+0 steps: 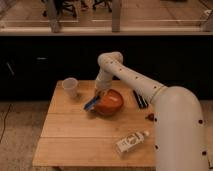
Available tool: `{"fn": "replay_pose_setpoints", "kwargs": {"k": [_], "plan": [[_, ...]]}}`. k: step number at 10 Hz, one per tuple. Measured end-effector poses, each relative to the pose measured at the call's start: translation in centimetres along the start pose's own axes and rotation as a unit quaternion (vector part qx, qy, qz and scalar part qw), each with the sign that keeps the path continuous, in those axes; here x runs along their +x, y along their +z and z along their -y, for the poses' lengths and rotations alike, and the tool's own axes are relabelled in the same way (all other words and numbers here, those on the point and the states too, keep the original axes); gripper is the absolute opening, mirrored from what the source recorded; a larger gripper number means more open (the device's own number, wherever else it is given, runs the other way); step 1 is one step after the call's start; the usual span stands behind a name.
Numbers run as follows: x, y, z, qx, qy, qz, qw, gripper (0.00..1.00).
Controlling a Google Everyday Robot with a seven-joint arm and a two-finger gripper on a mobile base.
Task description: Place the white sponge in the ceramic bowl
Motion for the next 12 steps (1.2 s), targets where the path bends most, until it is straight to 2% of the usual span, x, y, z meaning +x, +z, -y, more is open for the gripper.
{"fn": "replay_pose_setpoints", "kwargs": {"k": [12], "plan": [[0.94,-0.93,-0.98,0.019,0.023,0.002,0.9996,0.02]]}}
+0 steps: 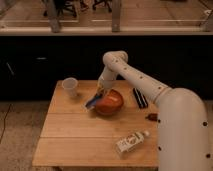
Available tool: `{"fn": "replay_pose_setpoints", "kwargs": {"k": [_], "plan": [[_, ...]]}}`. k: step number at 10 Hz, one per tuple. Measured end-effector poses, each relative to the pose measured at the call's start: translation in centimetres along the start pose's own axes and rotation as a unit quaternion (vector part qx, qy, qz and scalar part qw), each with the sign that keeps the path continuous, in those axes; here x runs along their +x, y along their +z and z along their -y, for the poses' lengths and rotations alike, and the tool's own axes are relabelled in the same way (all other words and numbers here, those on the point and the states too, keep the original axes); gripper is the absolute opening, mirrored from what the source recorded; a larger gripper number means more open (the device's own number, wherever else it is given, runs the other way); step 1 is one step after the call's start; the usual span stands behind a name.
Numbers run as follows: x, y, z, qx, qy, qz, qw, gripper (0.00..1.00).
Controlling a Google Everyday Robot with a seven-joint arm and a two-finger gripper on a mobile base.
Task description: Place the white sponge in the ceramic bowl
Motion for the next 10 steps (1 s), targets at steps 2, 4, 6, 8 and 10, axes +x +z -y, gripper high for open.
{"fn": "replay_pose_setpoints", "kwargs": {"k": [2,4,6,8,10], "plan": [[0.21,-0.18,-0.17,0.003,0.004,0.001,1.0,0.02],[0.39,-0.37,-0.25,0.006,0.006,0.002,1.0,0.02],[0.61,-0.51,-0.46,0.009,0.01,0.002,0.9999,0.02],[0.79,-0.69,-0.51,0.011,0.012,0.003,0.9999,0.02],[1.01,-0.82,-0.62,0.013,0.015,0.003,0.9998,0.02]]}}
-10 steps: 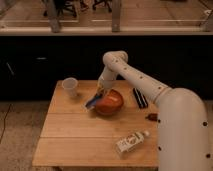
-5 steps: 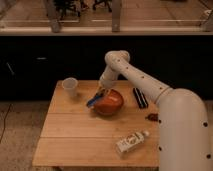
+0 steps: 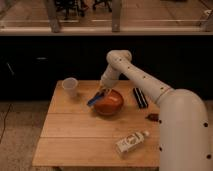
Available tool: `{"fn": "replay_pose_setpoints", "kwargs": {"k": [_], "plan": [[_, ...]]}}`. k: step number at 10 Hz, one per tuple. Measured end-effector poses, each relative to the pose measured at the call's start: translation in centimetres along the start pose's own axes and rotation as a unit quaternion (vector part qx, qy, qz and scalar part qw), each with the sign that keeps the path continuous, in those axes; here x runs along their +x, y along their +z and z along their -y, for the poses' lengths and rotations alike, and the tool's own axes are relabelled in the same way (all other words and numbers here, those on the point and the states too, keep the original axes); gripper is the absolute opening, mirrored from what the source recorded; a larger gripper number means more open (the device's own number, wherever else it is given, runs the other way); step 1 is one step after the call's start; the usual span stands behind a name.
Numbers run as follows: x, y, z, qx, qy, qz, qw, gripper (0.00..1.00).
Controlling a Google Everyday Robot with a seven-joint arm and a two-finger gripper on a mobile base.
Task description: Place the white sponge in the ceramic bowl
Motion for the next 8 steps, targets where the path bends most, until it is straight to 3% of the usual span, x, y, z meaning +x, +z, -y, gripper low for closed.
{"fn": "replay_pose_setpoints", "kwargs": {"k": [8], "plan": [[0.66,-0.46,-0.49,0.004,0.011,0.001,0.9999,0.02]]}}
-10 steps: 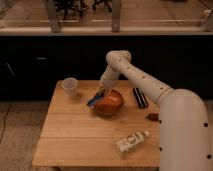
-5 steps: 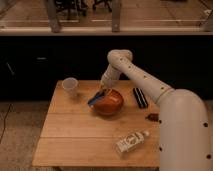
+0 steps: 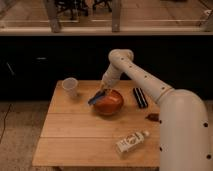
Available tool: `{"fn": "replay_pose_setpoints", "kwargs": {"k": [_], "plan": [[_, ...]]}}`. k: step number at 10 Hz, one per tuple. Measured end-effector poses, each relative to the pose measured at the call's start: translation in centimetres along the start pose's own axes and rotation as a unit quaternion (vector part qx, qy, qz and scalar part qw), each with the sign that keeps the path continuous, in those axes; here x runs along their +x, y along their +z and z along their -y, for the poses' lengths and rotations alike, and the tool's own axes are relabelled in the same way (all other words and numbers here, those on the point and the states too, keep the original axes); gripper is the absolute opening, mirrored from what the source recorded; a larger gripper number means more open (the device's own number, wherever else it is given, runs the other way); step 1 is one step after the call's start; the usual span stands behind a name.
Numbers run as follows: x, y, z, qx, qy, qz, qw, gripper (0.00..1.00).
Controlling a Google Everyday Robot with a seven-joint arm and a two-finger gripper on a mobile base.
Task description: Place the white sponge in the ceramic bowl
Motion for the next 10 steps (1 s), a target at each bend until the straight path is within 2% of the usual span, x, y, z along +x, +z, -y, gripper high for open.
{"fn": "replay_pose_setpoints", "kwargs": {"k": [10], "plan": [[0.58,-0.61,-0.88,0.006,0.008,0.0,1.0,0.02]]}}
